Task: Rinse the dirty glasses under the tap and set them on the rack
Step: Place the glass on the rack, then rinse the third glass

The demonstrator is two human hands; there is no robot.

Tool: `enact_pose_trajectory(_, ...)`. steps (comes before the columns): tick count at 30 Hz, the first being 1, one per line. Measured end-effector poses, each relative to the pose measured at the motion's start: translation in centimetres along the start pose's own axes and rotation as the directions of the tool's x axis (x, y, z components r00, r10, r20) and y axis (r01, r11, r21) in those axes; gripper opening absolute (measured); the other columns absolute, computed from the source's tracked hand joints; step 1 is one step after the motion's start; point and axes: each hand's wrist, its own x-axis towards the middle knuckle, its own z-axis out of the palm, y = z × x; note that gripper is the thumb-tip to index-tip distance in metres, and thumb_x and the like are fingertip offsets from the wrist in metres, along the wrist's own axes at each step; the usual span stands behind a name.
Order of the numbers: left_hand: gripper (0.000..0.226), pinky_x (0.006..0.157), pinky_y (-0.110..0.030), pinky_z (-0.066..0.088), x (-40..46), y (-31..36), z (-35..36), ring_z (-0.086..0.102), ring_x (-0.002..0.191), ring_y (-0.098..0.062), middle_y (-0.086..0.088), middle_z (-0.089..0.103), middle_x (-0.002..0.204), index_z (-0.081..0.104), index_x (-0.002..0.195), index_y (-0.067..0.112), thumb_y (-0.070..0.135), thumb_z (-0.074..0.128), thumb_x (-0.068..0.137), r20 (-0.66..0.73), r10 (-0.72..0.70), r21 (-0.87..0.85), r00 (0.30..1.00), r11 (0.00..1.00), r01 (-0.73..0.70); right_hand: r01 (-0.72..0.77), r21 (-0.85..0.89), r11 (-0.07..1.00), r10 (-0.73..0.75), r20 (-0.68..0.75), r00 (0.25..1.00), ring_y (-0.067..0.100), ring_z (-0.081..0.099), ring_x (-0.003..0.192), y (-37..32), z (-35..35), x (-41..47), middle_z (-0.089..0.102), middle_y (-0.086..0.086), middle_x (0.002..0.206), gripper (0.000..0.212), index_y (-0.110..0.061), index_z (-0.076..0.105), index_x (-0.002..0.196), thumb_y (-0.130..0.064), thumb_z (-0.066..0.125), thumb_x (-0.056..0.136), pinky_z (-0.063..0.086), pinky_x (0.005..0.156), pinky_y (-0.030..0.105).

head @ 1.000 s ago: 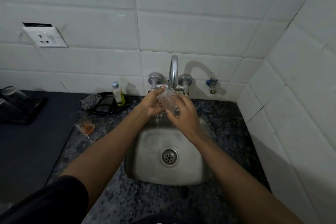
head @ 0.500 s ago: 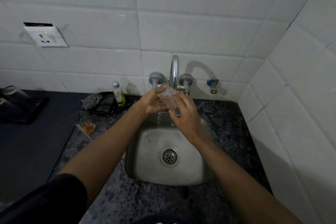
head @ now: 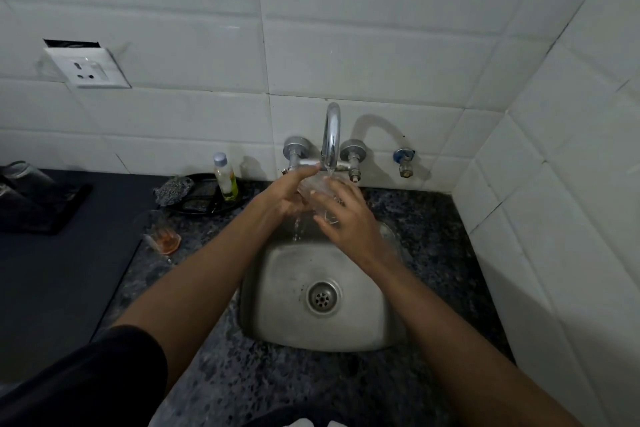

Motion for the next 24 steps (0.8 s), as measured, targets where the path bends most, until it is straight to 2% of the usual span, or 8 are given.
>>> enact_pose_trajectory(3,0.035,0.084,-0.044,0.059,-0.1,0.0,0.3,0.071,0.094,-0.027,-0.014,0.072,0.106,0.062,0.123,0.007,0.030,0.065,0.097,0.013,0.035,-0.018,0.999,0.999,-0.035,-0.204,0.200,0.958,0.213,-0.022,0.977,0.021,0.050,0.139,-0.3,-0.1,0.3,0.054,0.005,0.148,0.065,-0.020,0.059,0.146,-0.025,0.083,0.086,0.045,0.114,0.032)
enact_pose_trajectory(6,0.039,0.090,-0.045,0.056,-0.2,0.0,0.1,0.071,0.101,-0.029,-0.016,0.070,0.115,0.059,0.130,0.007,0.028,0.063,0.098,0.047,0.066,-0.070,0.997,0.996,-0.063,-0.319,0.362,0.876,0.364,-0.061,0.929,0.013,0.056,0.131,-0.8,0.0,0.7,0.059,0.000,0.140,0.066,-0.018,0.062,0.143,-0.019,0.086,0.082,0.050,0.107,0.026)
enact_pose_trajectory(10,0.052,0.099,-0.051,0.054,0.0,0.4,0.0,0.068,0.113,-0.033,-0.019,0.066,0.129,0.058,0.134,0.003,0.033,0.071,0.093,0.047,0.013,-0.043,0.999,0.999,-0.011,-0.128,0.047,0.991,0.132,-0.094,0.987,0.026,0.049,0.137,-0.8,-0.3,0.4,0.055,0.007,0.145,0.060,-0.015,0.060,0.145,-0.007,0.077,0.088,0.051,0.109,0.037)
enact_pose_trajectory(12,0.042,0.093,-0.048,0.057,0.0,0.5,0.0,0.071,0.104,-0.031,-0.017,0.071,0.118,0.063,0.124,0.002,0.033,0.068,0.095,0.018,-0.005,0.007,1.000,1.000,0.004,-0.033,-0.097,0.995,0.029,-0.038,0.999,0.029,0.046,0.139,-0.7,-0.1,0.0,0.053,0.009,0.148,0.061,-0.017,0.058,0.147,-0.005,0.075,0.090,0.049,0.109,0.034)
enact_pose_trajectory(15,0.028,0.076,-0.042,0.059,0.0,0.1,-0.1,0.073,0.088,-0.026,-0.012,0.073,0.102,0.063,0.117,0.007,0.029,0.062,0.099,0.017,0.029,-0.002,0.999,1.000,-0.029,-0.221,0.142,0.965,0.231,-0.063,0.971,0.019,0.051,0.136,-1.2,0.3,0.1,0.055,0.004,0.146,0.065,-0.019,0.061,0.144,-0.013,0.084,0.084,0.042,0.110,0.018)
enact_pose_trajectory(18,0.020,0.080,-0.041,0.059,0.0,-0.5,-0.3,0.072,0.089,-0.026,-0.013,0.071,0.104,0.066,0.109,0.009,0.024,0.056,0.102,0.049,0.092,-0.082,0.995,0.993,-0.088,-0.396,0.399,0.827,0.437,-0.015,0.899,0.000,0.057,0.124,-1.1,0.4,0.7,0.061,-0.003,0.138,0.070,-0.018,0.064,0.140,-0.018,0.092,0.076,0.047,0.101,0.012)
enact_pose_trajectory(21,0.025,0.098,-0.046,0.051,0.1,-0.9,-0.7,0.068,0.101,-0.030,-0.016,0.067,0.114,0.062,0.120,0.009,0.023,0.061,0.099,0.091,0.140,-0.111,0.986,0.985,-0.129,-0.522,0.520,0.677,0.556,0.105,0.825,-0.009,0.058,0.115,-1.4,-0.2,1.3,0.064,-0.010,0.130,0.064,-0.021,0.064,0.138,-0.029,0.091,0.080,0.049,0.090,0.007)
enact_pose_trajectory(24,0.024,0.107,-0.053,0.044,0.1,-1.3,-0.7,0.065,0.104,-0.032,-0.018,0.065,0.115,0.061,0.117,0.008,0.023,0.062,0.099,0.135,0.172,-0.085,0.976,0.983,-0.161,-0.695,0.693,0.193,0.658,0.434,0.616,0.013,0.072,0.106,-1.6,-1.0,1.6,0.067,-0.003,0.124,0.049,-0.027,0.062,0.132,-0.036,0.082,0.089,0.063,0.080,0.026)
